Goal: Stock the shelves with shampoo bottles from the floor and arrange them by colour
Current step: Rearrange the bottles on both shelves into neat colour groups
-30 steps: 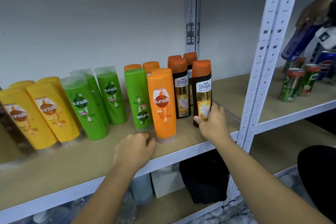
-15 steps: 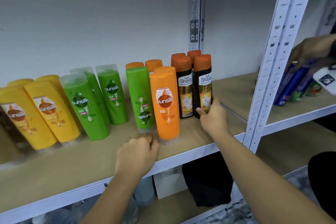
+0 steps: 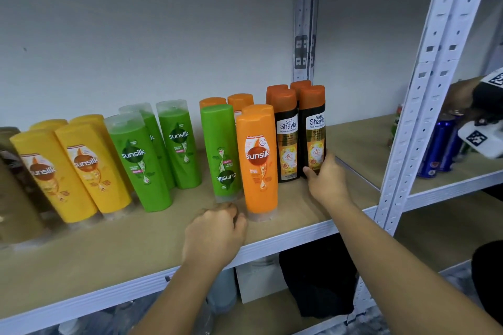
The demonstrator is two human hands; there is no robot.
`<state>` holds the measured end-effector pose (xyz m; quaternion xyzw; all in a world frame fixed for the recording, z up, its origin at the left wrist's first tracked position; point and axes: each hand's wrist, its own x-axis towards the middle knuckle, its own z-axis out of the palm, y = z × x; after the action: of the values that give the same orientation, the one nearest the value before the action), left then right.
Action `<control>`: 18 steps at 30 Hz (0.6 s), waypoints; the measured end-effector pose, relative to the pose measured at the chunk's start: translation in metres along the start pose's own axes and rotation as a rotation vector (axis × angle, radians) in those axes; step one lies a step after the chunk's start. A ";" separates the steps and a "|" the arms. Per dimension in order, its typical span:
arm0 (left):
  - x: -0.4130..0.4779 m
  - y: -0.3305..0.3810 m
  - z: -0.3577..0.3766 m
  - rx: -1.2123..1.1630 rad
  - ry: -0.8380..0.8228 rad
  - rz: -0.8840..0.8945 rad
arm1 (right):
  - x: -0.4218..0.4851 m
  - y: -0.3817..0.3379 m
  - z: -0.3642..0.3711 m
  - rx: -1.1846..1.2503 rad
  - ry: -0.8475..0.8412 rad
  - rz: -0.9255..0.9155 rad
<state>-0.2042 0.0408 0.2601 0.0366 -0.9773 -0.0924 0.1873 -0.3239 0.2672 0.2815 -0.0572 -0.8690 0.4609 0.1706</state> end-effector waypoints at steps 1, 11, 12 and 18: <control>0.000 -0.002 0.001 -0.013 -0.002 -0.001 | -0.002 0.000 -0.001 -0.020 -0.011 -0.006; -0.007 -0.024 -0.004 -0.124 -0.135 0.147 | -0.067 -0.004 -0.014 -0.712 -0.267 -0.145; -0.012 -0.026 -0.008 -0.114 -0.147 0.157 | -0.076 -0.008 -0.016 -0.705 -0.288 -0.176; -0.034 -0.036 -0.027 -0.127 -0.199 0.109 | -0.124 -0.024 -0.019 -0.454 -0.330 -0.275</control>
<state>-0.1609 0.0042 0.2658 -0.0380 -0.9837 -0.1468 0.0961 -0.1998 0.2368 0.2810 0.1000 -0.9653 0.2305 0.0707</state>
